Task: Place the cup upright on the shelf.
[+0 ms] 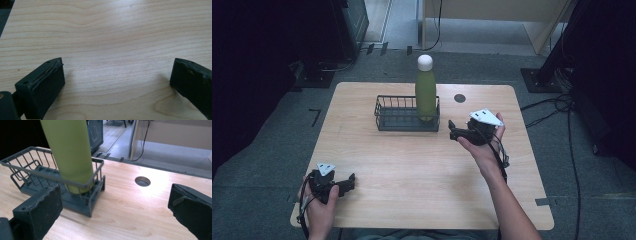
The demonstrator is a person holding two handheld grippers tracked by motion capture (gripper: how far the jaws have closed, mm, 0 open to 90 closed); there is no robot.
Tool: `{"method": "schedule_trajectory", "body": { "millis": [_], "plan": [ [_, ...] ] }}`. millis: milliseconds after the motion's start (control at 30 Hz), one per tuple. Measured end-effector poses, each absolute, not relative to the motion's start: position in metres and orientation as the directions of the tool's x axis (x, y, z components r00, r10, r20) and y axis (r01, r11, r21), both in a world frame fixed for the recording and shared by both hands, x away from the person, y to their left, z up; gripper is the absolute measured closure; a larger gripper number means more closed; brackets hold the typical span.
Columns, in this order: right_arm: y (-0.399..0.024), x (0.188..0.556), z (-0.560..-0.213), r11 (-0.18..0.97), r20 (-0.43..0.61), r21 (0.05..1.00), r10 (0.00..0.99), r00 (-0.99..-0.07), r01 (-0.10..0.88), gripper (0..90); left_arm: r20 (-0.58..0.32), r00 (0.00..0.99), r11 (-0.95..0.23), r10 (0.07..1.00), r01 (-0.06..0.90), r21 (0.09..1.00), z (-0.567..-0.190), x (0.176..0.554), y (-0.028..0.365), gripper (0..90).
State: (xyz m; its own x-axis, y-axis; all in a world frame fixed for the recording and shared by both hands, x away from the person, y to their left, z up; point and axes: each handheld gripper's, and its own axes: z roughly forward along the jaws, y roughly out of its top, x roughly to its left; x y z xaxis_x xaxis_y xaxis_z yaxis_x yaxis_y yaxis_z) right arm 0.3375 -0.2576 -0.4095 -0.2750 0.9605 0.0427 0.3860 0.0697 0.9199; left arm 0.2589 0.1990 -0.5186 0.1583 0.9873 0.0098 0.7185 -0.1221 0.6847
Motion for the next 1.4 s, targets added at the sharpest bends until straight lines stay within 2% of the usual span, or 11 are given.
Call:
{"method": "schedule_trajectory", "body": {
  "millis": [933,1400],
  "plan": [
    [-0.321,0.288,-0.455,0.026,0.063,0.893,0.981,-0.182,0.448,0.0,0.011,0.161,-0.125,0.987,0.72,0.683,-0.518,0.259,0.199,0.0],
    [-0.362,0.258,-0.483,-0.03,0.091,0.867,0.991,-0.099,0.497,0.0,0.012,0.162,-0.126,0.987,0.72,0.682,-0.518,0.259,0.199,0.0]
  ]
}}
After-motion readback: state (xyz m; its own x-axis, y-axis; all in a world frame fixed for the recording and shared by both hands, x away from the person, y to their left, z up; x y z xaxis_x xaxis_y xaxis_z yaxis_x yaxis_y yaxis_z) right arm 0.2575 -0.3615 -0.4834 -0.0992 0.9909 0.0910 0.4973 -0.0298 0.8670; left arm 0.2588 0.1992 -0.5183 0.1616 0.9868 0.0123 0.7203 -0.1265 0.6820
